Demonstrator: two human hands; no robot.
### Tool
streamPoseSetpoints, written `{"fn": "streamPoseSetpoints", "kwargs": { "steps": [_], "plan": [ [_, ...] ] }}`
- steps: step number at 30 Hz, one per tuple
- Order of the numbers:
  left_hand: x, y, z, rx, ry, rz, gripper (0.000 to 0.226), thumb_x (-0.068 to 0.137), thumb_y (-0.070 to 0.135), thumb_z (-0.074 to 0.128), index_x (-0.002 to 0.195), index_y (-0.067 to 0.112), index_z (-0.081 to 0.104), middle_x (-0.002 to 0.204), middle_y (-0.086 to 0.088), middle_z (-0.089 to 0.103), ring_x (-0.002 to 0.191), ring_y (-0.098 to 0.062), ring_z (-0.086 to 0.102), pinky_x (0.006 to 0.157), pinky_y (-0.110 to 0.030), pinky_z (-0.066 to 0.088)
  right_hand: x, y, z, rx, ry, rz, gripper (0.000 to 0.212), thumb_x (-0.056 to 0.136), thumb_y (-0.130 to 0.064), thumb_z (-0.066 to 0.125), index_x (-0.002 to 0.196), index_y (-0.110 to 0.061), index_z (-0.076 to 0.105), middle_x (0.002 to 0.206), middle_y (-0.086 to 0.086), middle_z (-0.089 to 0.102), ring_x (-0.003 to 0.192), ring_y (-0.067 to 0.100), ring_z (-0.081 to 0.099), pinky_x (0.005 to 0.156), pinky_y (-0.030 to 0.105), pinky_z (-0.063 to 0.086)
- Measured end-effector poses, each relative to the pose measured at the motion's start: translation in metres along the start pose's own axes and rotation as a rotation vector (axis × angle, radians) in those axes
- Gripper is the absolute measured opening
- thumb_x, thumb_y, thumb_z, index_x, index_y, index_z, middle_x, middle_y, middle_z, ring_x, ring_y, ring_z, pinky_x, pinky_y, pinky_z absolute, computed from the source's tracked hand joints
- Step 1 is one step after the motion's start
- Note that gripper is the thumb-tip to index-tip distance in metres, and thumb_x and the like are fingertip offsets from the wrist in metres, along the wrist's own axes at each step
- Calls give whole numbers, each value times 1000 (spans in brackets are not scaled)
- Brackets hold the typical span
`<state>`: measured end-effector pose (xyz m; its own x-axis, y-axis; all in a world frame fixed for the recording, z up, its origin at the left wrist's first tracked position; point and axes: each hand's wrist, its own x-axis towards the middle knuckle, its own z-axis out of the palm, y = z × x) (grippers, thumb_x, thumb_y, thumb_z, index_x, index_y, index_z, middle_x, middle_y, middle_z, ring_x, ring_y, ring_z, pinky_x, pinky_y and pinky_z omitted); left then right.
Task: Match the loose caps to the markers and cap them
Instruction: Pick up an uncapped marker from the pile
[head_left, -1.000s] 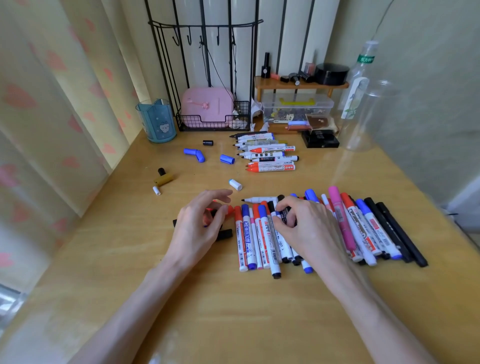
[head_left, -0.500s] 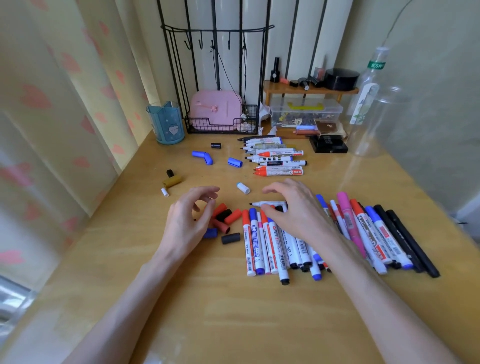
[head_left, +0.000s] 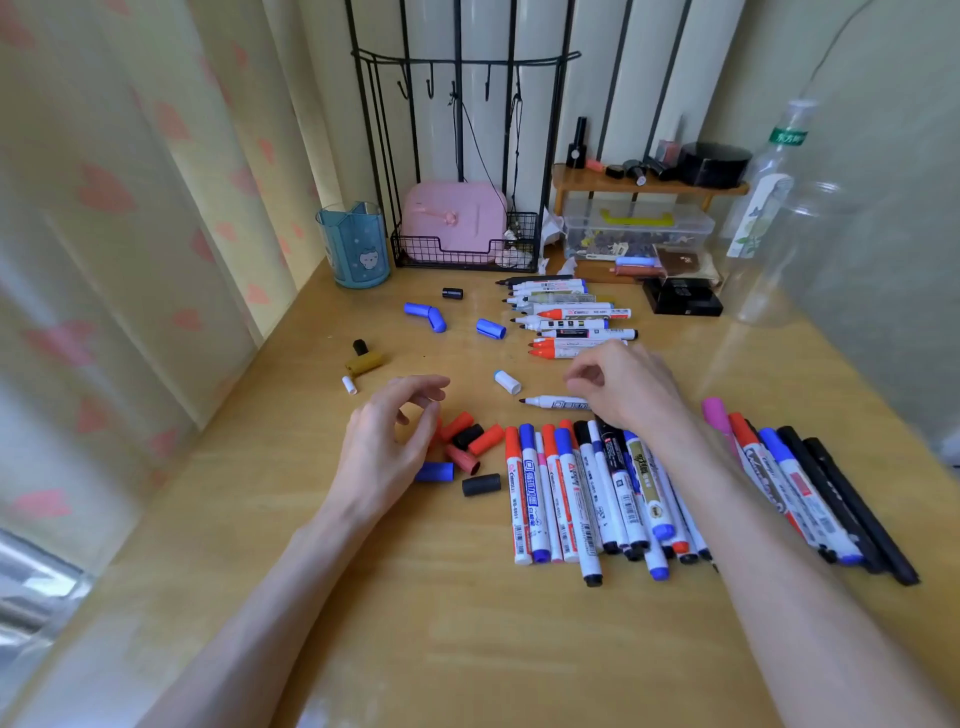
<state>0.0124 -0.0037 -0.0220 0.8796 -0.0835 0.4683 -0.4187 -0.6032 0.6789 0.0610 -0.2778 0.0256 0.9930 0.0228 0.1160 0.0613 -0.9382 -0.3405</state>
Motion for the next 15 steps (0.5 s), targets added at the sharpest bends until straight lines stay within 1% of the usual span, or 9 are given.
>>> {"fn": "streamPoseSetpoints", "kwargs": {
  "steps": [2, 6, 8, 11, 12, 13, 15],
  "plan": [
    [1, -1, 0, -4, 2, -10, 29, 101, 11, 62, 124, 25, 70, 107, 14, 71, 105, -7, 67, 84, -10, 44, 1, 4, -1, 6, -89, 23, 19, 94, -36, 75, 112, -30, 76, 103, -10, 74, 100, 14, 67, 103, 45, 50],
    [0, -1, 0, -13, -5, -14, 28, 100, 11, 63, 123, 24, 71, 106, 14, 71, 103, -6, 67, 83, -8, 43, 3, 7, 2, -12, -106, 47, 28, 91, -36, 79, 118, -30, 75, 115, -9, 72, 112, 16, 65, 105, 45, 48],
    [0, -3, 0, -16, -21, -20, 27, 100, 11, 63, 122, 25, 71, 107, 14, 72, 103, -7, 67, 83, -9, 43, 5, 6, 4, -21, -100, 46, 27, 90, -33, 81, 115, -30, 74, 114, -8, 73, 112, 17, 65, 105, 45, 48],
    [2, -7, -6, -5, -64, -28, 28, 99, 11, 64, 121, 26, 72, 108, 15, 72, 105, -7, 67, 83, -16, 47, 4, 7, 7, 27, -49, 19, 19, 92, -27, 79, 110, -29, 75, 100, -9, 72, 101, 16, 66, 102, 46, 49],
    [3, -9, -8, 3, -85, -29, 28, 98, 11, 65, 120, 27, 72, 109, 15, 72, 105, -6, 67, 82, -20, 49, 2, 6, 7, 51, -19, 3, 19, 93, -25, 77, 111, -29, 75, 101, -9, 72, 100, 16, 66, 103, 46, 47],
    [3, -10, -11, 9, -107, -31, 26, 98, 13, 67, 118, 28, 73, 110, 16, 72, 106, -6, 67, 82, -23, 50, -2, 5, 6, 64, 9, -23, 19, 95, -24, 75, 113, -29, 74, 106, -8, 73, 102, 17, 66, 106, 45, 44],
    [3, -10, -13, 30, -152, -24, 19, 97, 25, 71, 115, 30, 73, 112, 18, 70, 107, -5, 64, 81, -25, 48, -13, 3, 5, 67, 49, -96, 20, 98, -25, 71, 118, -28, 70, 116, -7, 73, 108, 18, 66, 107, 39, 36]
  ]
}}
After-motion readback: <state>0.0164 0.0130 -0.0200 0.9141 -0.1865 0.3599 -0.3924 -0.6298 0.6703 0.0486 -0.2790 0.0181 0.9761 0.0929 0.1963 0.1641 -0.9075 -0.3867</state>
